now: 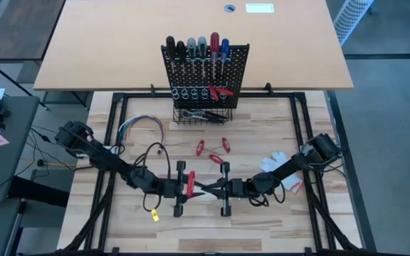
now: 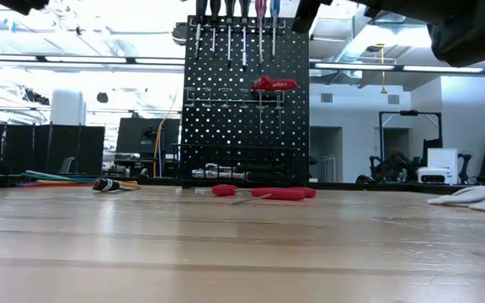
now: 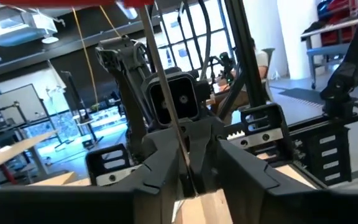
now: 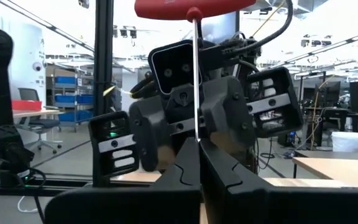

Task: Hang tools onto peg board
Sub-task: Hang the red allen wrench on the pegboard

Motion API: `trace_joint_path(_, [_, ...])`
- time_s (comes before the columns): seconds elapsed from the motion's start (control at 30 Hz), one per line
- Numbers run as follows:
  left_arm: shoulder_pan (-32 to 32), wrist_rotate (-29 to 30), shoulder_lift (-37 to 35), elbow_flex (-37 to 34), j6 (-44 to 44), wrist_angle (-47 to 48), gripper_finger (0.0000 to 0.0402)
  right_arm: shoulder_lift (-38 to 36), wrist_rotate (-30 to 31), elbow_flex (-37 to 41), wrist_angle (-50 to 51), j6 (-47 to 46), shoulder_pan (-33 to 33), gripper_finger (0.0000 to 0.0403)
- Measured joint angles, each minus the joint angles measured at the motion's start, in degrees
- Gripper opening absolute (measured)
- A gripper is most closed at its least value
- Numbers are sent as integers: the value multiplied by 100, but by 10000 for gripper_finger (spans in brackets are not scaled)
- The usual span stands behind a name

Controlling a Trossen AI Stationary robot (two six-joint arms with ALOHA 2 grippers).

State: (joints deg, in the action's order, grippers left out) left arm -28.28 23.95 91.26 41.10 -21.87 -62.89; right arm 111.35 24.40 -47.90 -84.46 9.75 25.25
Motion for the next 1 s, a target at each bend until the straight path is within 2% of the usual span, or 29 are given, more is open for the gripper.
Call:
trace_joint_path(0.17, [-168, 288, -348, 0, -247, 379, 76, 0, 13, 0, -25, 112, 64, 0])
trace_joint_path(0.47, [-203, 308, -512, 0, -255, 638, 7, -2, 15, 0, 97, 127, 59, 11])
trace_joint_path(0.8, [-205, 619, -506, -2, -195, 923, 1, -15, 42, -7, 625, -226, -41, 39])
trace_joint_path(1.0, [-205, 903, -509, -2, -88, 1126, 1, -13, 43, -4, 1147, -587, -159, 77])
